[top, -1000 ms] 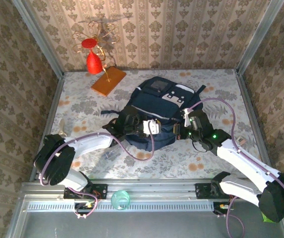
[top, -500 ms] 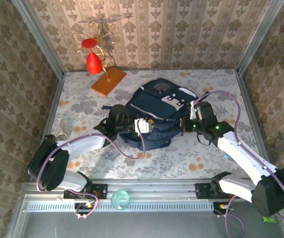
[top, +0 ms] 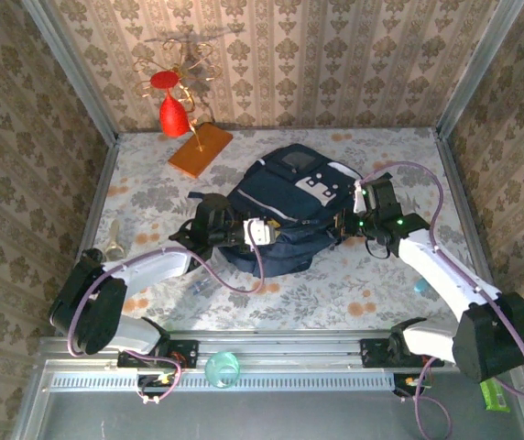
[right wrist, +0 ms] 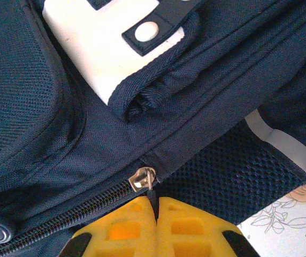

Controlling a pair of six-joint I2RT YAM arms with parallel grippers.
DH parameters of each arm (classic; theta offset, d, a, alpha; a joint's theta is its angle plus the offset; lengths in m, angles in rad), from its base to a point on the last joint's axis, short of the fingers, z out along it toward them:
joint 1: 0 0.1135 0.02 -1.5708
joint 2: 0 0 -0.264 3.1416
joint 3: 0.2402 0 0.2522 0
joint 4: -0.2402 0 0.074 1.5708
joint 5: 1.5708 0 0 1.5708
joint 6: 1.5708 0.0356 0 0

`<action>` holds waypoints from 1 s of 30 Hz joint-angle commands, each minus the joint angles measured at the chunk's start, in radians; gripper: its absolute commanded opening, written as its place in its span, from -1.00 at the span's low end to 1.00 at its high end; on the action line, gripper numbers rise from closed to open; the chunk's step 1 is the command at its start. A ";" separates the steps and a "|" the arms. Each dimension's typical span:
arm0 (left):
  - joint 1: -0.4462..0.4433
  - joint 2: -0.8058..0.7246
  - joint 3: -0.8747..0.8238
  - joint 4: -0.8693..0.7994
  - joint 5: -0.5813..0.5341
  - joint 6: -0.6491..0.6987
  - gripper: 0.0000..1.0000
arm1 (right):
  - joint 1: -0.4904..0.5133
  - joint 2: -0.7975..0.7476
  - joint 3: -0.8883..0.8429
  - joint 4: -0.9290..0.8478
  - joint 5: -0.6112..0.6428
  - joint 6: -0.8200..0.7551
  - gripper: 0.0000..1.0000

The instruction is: Pack books, pencil case, and school supplies into a backpack

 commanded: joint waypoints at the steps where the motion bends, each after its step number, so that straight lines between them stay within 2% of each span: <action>1: 0.060 -0.045 -0.018 -0.006 -0.052 -0.048 -1.00 | -0.078 0.027 0.009 -0.038 0.210 -0.009 -1.00; 5: 0.048 -0.016 -0.014 0.033 -0.048 -0.101 -1.00 | -0.079 0.024 -0.007 0.030 0.089 -0.008 -1.00; 10: 0.005 0.045 -0.002 0.090 -0.080 -0.147 -1.00 | -0.077 0.004 0.024 -0.009 0.023 -0.019 -0.55; 12: -0.010 0.064 0.004 0.090 -0.084 -0.147 -0.94 | -0.074 -0.028 0.028 -0.038 0.021 -0.025 -0.42; 16: -0.025 0.085 -0.006 0.088 -0.082 -0.150 -0.84 | -0.061 -0.146 -0.007 -0.039 0.021 -0.050 -0.26; 19: -0.039 0.097 -0.015 0.089 -0.081 -0.152 -0.81 | -0.017 -0.204 -0.067 0.058 -0.055 -0.097 -0.20; 22: -0.048 0.110 -0.020 0.088 -0.084 -0.154 -0.79 | 0.037 -0.177 -0.094 0.153 -0.144 -0.141 0.02; 30: -0.053 0.097 -0.013 0.077 -0.082 -0.156 -0.78 | 0.063 -0.020 -0.048 0.196 -0.257 -0.236 0.33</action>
